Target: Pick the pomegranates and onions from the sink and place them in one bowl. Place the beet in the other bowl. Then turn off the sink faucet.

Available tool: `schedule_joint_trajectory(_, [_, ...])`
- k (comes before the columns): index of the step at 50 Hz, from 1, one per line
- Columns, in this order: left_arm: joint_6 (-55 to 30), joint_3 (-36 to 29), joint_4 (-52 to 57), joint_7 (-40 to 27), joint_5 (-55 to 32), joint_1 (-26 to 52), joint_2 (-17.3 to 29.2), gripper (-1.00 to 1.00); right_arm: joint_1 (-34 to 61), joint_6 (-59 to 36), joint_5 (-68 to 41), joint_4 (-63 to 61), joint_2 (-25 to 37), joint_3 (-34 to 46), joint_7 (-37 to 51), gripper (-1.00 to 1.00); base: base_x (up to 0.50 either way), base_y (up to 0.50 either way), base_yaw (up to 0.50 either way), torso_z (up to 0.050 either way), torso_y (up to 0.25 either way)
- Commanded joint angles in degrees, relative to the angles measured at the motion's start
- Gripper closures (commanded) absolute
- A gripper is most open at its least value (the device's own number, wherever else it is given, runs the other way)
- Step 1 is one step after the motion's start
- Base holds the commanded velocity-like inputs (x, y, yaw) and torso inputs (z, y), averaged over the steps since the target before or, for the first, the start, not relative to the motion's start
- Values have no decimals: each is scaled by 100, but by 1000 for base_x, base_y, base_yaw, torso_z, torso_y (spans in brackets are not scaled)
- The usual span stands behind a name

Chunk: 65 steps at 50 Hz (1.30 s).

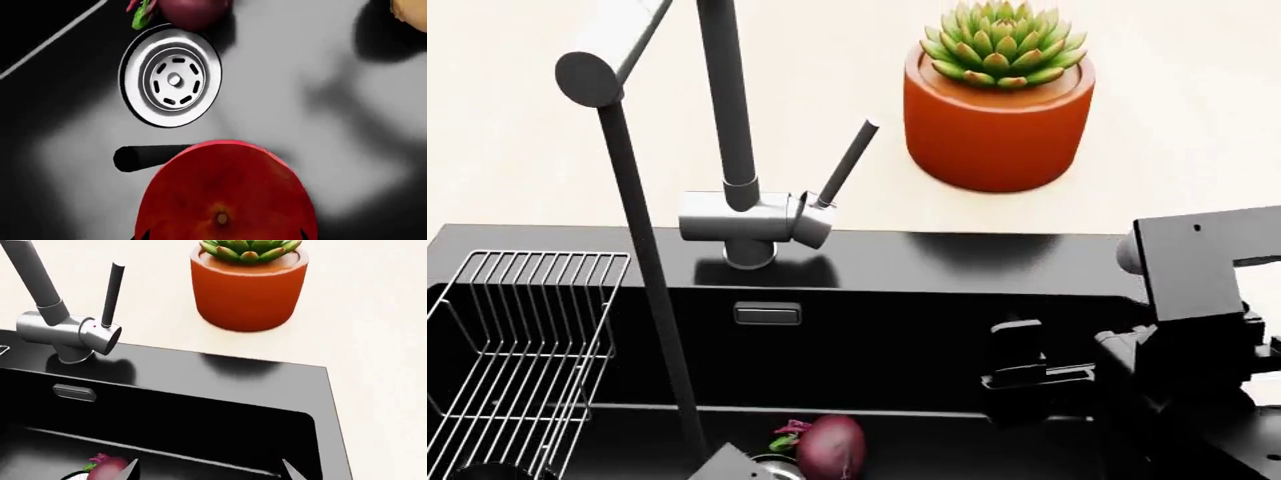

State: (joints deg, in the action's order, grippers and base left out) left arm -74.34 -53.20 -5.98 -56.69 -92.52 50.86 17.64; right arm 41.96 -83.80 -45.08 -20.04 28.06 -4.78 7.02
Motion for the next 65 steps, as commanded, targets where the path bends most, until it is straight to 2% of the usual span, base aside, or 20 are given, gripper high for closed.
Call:
schedule_joint_trajectory(1, [116, 529, 797, 17, -484, 354, 425, 100, 1123, -608, -2413, 1198, 698, 1378, 1075, -100, 0, 0, 0, 0, 0])
schedule_joint_trajectory(8, [203, 664, 1323, -385, -962, 193, 681, 100, 1927, -572, -2881, 1760, 819, 2544, 936, -100, 0, 0, 0, 0, 0])
schedule_joint_trajectory(12, [277, 766, 1502, -544, -1215, 251, 760, 100, 2510, -599, -3481, 2092, 1066, 3581, 1015, -100, 0, 0, 0, 0, 3])
schedule_joint_trajectory(13, [299, 805, 1604, -551, -1234, 234, 808, 100, 2738, -602, -3608, 2154, 1157, 4041, 849, -100, 0, 0, 0, 0, 0])
schedule_joint_trajectory(15, [344, 836, 1661, -602, -1316, 218, 842, 100, 2952, -576, -3631, 2206, 1206, 4471, 657, -100, 0, 0, 0, 0, 0])
schedule_joint_trajectory(18, [391, 909, 1826, -612, -1346, 210, 922, 100, 3138, -539, -4064, 2630, 1185, 4760, 605, -100, 0, 0, 0, 0, 0])
schedule_joint_trajectory(21, [297, 922, 2077, -230, -927, 240, 949, 100, 3539, -523, -3512, 2678, 1196, 5537, -298, -100, 0, 0, 0, 0, 0])
schedule_joint_trajectory(27, [398, 1035, 2070, -99, -877, 201, 1085, 100, 3987, 114, -2099, 2652, 1229, 6971, -1780, -100, 0, 0, 0, 0, 0])
schedule_joint_trajectory(34, [424, 1028, 2119, -57, -859, 188, 1112, 100, 4015, 433, -1832, 2816, 1006, 7280, -2193, -100, 0, 0, 0, 0, 0])
schedule_joint_trajectory(44, [489, 1132, 2394, 65, -871, 214, 1217, 100, 3501, 1467, -1283, 3578, 731, 7596, -2716, -100, 0, 0, 0, 0, 1])
schedule_joint_trajectory(65, [593, 1111, 2389, 174, -793, 178, 1260, 100, 2929, 2317, -874, 4950, 299, 7894, -3389, -100, 0, 0, 0, 0, 0])
